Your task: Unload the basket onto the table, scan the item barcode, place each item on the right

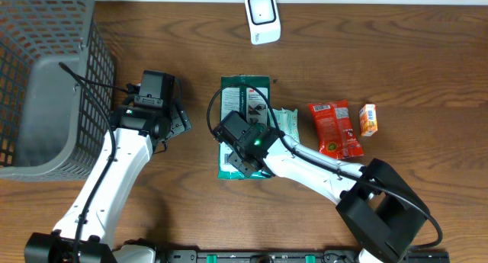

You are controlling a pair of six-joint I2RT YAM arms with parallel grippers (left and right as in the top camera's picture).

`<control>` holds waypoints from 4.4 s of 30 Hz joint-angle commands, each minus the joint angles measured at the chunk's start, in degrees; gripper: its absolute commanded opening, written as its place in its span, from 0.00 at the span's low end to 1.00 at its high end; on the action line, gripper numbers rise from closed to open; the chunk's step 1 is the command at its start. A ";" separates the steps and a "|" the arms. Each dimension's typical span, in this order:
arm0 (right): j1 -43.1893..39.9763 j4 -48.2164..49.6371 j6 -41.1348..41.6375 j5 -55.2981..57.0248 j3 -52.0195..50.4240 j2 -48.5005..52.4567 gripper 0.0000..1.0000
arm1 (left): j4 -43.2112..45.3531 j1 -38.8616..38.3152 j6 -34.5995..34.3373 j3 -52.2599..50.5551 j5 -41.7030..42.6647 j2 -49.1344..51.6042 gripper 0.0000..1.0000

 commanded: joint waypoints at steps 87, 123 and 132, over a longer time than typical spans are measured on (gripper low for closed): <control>-19.61 3.74 14.80 -43.36 0.13 -2.27 0.01 | -0.22 0.13 -0.31 -0.74 -0.13 0.44 0.88; -24.00 16.92 15.63 -95.06 0.11 5.01 0.01 | 10.12 0.13 18.40 -0.72 47.50 0.42 0.98; -24.02 19.85 17.31 -95.58 0.11 5.01 0.01 | 17.57 0.13 18.40 -0.72 61.37 0.42 0.98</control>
